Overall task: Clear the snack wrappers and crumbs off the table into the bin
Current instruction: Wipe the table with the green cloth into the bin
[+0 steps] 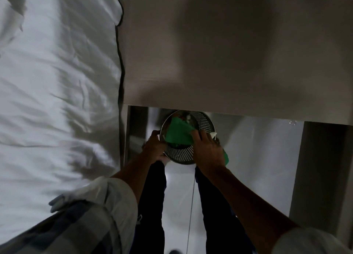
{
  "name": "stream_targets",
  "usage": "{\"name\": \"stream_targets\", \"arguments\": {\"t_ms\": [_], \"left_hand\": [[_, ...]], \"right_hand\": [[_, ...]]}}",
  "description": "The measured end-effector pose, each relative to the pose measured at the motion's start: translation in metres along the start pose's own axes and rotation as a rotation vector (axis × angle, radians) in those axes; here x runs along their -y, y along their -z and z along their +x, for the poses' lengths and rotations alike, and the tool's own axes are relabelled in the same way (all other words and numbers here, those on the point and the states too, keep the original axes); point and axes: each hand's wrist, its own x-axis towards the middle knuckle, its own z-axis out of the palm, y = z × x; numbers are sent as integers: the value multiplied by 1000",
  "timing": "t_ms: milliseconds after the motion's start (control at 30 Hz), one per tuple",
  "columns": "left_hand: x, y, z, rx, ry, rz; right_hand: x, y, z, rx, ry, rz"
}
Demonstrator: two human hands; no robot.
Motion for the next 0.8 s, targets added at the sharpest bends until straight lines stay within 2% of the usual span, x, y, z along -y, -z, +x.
{"name": "stream_targets", "arguments": {"t_ms": [100,200,267,367,433,500,533,567,633,667,733,800], "left_hand": [[5,-4,4,4,-2,74],[3,-5,8,-6,0,35],[1,15,-19,-60,-28,11],[-11,23,-21,-50,-43,99],[-44,69,-62,-119,-94,90],[-62,73,-83,-239,-86,103],[-63,77,-92,-217,-82,73],[-63,75,-104,-117,-24,-79],[-55,74,-121,194,130,-471],[-51,73,-125,246,134,-539],[-52,73,-137,230,85,-587],[-56,68,-145,195,12,-536]], "right_hand": [[-3,-4,-2,-3,-9,28],[-5,-4,0,-29,-24,28],[10,19,-14,-39,13,60],[15,28,0,-93,26,82],[51,78,-1,-138,90,85],[54,83,2,-164,66,112],[53,82,3,-190,62,127],[51,79,-2,-210,55,139],[51,70,-20,-249,118,176],[50,64,-31,-255,175,177],[45,59,-49,-239,256,148],[34,51,-57,-165,263,227]]}}
